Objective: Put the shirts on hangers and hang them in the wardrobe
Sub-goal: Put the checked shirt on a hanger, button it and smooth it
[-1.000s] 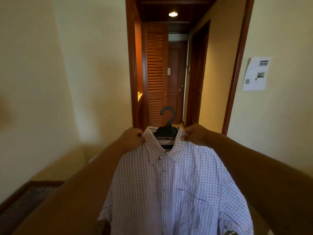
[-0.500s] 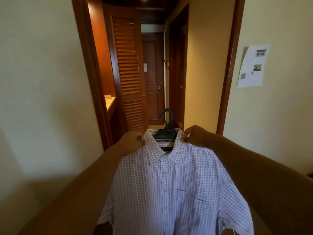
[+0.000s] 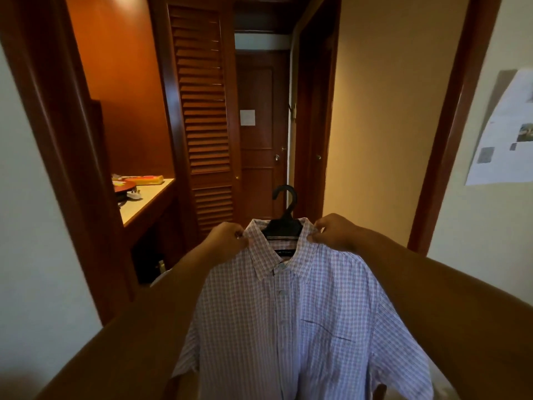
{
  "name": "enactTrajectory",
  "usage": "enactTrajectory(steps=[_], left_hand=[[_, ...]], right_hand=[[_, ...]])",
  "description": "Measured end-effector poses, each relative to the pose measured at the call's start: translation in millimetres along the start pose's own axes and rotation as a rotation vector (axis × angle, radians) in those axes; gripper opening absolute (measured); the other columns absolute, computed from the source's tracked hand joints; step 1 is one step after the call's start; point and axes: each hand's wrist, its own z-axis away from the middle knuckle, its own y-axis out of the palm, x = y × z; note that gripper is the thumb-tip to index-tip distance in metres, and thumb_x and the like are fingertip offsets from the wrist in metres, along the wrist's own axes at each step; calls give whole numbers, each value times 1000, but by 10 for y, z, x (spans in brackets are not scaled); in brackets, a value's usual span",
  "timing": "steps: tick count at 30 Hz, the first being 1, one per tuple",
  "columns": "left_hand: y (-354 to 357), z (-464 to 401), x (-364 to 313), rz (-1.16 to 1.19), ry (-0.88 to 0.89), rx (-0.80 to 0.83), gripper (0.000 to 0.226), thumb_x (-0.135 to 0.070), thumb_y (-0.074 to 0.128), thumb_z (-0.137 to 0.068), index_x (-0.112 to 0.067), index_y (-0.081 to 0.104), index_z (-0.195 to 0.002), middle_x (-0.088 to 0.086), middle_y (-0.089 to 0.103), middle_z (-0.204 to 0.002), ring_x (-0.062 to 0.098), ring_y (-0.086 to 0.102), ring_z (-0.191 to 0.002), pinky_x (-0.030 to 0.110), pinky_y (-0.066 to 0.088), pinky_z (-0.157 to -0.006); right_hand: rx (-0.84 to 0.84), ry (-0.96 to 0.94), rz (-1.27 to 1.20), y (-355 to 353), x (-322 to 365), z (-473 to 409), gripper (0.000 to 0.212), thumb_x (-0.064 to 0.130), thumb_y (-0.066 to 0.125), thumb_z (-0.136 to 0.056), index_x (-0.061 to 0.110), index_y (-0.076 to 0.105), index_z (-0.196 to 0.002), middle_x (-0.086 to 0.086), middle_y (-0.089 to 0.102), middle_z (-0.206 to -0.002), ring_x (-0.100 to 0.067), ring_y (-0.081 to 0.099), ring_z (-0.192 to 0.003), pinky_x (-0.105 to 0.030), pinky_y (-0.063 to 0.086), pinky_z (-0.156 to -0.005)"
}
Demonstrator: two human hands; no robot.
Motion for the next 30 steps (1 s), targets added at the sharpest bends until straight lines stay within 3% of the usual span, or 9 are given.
enactTrajectory(steps=[3,9,12,18,25,30], left_hand=[[202,-695,-52,7,-3,9,14,-27,61,-92,-14,65,-88,4,62,-86,16,58,-75,28,46,-63],[568,-2156,-35,32,12,29,12,-25,59,-94,-17,61,-85,-3,57,-79,8,52,-66,17,37,-51],[615,-2957,-34,42,22,38,12,-24,59,-94,-18,59,-83,-3,56,-79,8,52,-65,16,36,-50],[762,-4523,-68,61,33,32,10,-24,57,-95,-19,57,-87,0,58,-84,11,56,-71,19,43,-56],[1014,-6186,92,19,9,30,8,-25,56,-95,-17,57,-92,3,58,-89,18,58,-80,29,49,-67],[1008,-7395,235,23,-38,-36,11,-26,57,-94,-15,59,-94,8,60,-94,24,59,-84,40,53,-75]], right_hand=[[-12,4,19,-145,-304,-605,22,23,62,-92,3,68,-101,-18,65,-104,-18,56,-82,-25,43,-65],[-29,12,19,-349,-854,-1929,22,22,62,-92,3,70,-101,-19,66,-103,-30,61,-94,-33,46,-74],[-43,24,6,-496,-1038,-2678,20,22,62,-92,5,70,-99,-17,66,-100,-27,60,-89,-32,46,-73],[-102,50,11,-795,-1415,-4077,15,23,62,-92,11,66,-84,-10,62,-86,-16,55,-74,-24,39,-58],[-59,32,-22,-964,-1904,-5741,15,22,62,-92,18,61,-78,-6,58,-79,-16,53,-72,-25,40,-59],[-2,-40,-50,-1180,-2110,-7097,11,22,63,-91,12,67,-87,-13,63,-90,-20,57,-78,-29,45,-63]])
